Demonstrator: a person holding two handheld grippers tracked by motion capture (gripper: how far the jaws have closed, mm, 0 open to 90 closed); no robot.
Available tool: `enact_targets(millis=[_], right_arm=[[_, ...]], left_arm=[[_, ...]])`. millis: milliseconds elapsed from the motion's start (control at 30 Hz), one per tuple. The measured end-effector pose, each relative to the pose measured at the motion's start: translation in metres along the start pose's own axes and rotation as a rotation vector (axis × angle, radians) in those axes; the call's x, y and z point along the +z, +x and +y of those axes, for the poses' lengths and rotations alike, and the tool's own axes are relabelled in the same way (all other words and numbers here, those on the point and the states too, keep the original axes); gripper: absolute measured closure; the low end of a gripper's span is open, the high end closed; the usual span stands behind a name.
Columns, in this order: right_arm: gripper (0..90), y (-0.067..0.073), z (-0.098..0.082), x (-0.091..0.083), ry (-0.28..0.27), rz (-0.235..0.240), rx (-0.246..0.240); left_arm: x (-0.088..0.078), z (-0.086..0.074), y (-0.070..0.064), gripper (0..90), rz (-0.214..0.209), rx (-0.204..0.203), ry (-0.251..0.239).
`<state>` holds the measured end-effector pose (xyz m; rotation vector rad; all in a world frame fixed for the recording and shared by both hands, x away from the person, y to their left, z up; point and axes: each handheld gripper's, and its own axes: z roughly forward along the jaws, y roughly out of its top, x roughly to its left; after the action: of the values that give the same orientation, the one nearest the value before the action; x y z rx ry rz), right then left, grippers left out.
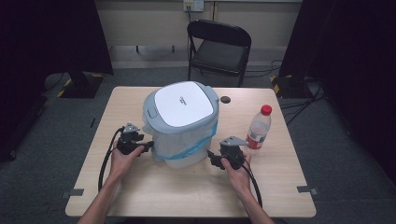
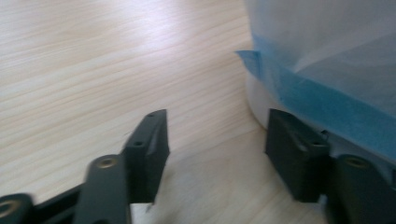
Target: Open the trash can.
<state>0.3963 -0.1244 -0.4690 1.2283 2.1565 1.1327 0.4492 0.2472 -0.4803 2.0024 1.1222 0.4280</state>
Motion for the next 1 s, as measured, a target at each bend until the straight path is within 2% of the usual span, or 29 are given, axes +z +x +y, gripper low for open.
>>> enact_targets(millis=[67, 200, 233, 300, 333, 367, 400, 500, 567, 667, 700, 767, 800, 833, 867, 900, 967, 1000], right_arm=[[37.9, -0.001, 0.0, 0.0, -0.002, 0.001, -0.005], [40.1, -0.004, 0.001, 0.002, -0.005, -0.001, 0.005], [40.1, -0.004, 0.001, 0.002, -0.005, -0.001, 0.005], [43.6, -0.007, 0.003, 0.004, -0.012, -0.009, 0.015], [43.6, -0.007, 0.003, 0.004, -0.012, -0.009, 0.015], [46.4, -0.008, 0.005, 0.007, -0.011, -0.02, 0.018], [47.6, -0.009, 0.007, 0.008, -0.012, -0.026, 0.016], [50.2, -0.009, 0.012, 0.014, -0.015, -0.049, 0.019], [49.9, -0.011, 0.013, 0.019, -0.026, -0.043, 0.032], [51.0, -0.012, 0.016, 0.024, -0.031, -0.05, 0.041], [52.4, -0.012, 0.018, 0.027, -0.035, -0.061, 0.042], [55.0, -0.011, 0.022, 0.031, -0.04, -0.079, 0.041], [54.9, -0.011, 0.023, 0.033, -0.046, -0.085, 0.042], [54.9, -0.011, 0.023, 0.033, -0.046, -0.085, 0.042], [47.6, -0.012, 0.025, 0.035, -0.066, -0.073, 0.05], [42.1, -0.013, 0.025, 0.035, -0.072, -0.062, 0.055], [35.8, -0.014, 0.024, 0.032, -0.078, -0.054, 0.069], [35.8, -0.014, 0.024, 0.032, -0.078, -0.054, 0.069]], left_arm=[[0.001, 0.001, -0.002, 45.8, -0.003, 0.003, -0.001], [0.001, 0.0, -0.005, 54.5, -0.046, 0.008, 0.008], [0.001, 0.0, -0.005, 54.7, -0.046, 0.008, 0.008], [-0.004, -0.005, -0.006, 54.6, -0.081, 0.007, 0.014], [-0.004, -0.005, -0.006, 54.7, -0.081, 0.007, 0.014], [-0.005, -0.01, -0.01, 54.6, -0.095, 0.017, 0.037], [-0.005, -0.016, -0.015, 53.5, -0.088, 0.046, 0.062], [-0.012, -0.028, -0.02, 53.2, -0.124, 0.001, 0.02], [-0.016, -0.036, -0.025, 53.5, -0.138, -0.019, 0.001], [-0.02, -0.038, -0.03, 57.0, -0.145, -0.011, 0.006], [-0.023, -0.039, -0.035, 57.9, -0.14, 0.002, 0.005], [-0.024, -0.045, -0.045, 58.9, -0.207, -0.016, 0.005], [-0.024, -0.046, -0.048, 57.7, -0.225, -0.012, 0.01], [-0.024, -0.046, -0.048, 54.9, -0.225, -0.012, 0.01], [-0.023, -0.048, -0.051, 50.1, -0.276, -0.045, 0.036], [-0.024, -0.049, -0.05, 48.4, -0.287, -0.056, 0.028], [-0.028, -0.05, -0.047, 46.8, -0.251, -0.048, 0.032], [-0.028, -0.05, -0.047, 46.7, -0.251, -0.048, 0.032]])
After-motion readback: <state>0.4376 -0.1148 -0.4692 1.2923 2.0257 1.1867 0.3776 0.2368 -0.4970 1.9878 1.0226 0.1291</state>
